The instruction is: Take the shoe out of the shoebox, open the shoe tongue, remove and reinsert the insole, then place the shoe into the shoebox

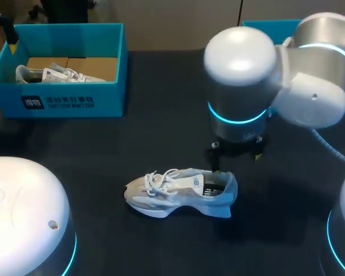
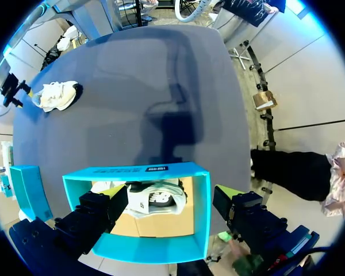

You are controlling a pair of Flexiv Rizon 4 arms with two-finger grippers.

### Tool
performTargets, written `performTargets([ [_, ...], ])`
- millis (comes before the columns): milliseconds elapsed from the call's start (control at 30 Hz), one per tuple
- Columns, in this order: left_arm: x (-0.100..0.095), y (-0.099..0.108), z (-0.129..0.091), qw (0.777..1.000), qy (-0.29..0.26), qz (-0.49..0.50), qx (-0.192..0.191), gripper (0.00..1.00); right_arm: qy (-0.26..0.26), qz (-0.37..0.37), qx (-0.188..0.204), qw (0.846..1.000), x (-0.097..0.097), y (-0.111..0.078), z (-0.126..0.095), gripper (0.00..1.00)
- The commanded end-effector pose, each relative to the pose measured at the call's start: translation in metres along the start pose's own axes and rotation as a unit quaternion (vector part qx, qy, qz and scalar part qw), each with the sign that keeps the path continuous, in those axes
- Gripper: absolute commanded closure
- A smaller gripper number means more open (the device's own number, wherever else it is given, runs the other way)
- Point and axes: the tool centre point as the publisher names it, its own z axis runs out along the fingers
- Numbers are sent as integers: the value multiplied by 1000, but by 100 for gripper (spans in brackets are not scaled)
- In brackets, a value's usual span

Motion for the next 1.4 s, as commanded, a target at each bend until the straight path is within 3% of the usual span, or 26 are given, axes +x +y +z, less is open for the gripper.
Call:
performTargets([
  [33,0,-2,-1,1000,1,0,-1,0,60,-33,-13,998,-25,-11,-6,0],
  [200,0,-2,-1,1000,1,0,-1,0,85,-85,5,993,-34,-14,-9,0],
  [400,0,-2,-1,1000,1,0,-1,0,132,-133,-7,982,-48,-25,-20,0],
  [467,0,-2,-1,1000,1,0,-1,0,147,-156,-25,976,-53,-29,-23,0],
  [600,0,-2,-1,1000,1,0,-1,0,150,-227,-107,956,-62,-43,-27,0],
  [633,0,-2,-1,1000,1,0,-1,0,149,-252,-95,951,-63,-46,-23,0],
  [1067,0,-2,-1,1000,1,0,-1,0,149,-252,-95,951,-63,-46,-23,0],
  [1133,0,-2,-1,1000,1,0,-1,0,191,-288,-153,926,-62,-41,-20,0],
  [1200,0,-2,-1,1000,1,0,-1,0,251,-324,-223,884,-65,-37,-18,0],
  [1300,0,-2,-1,1000,1,0,-1,0,293,-349,-279,845,-74,-37,-14,0],
  [1367,0,-2,-1,1000,1,0,-1,0,299,-360,-295,833,-80,-36,-10,0],
  [1400,0,-2,-1,1000,1,0,-1,0,316,-365,-316,817,-82,-36,-9,0],
])
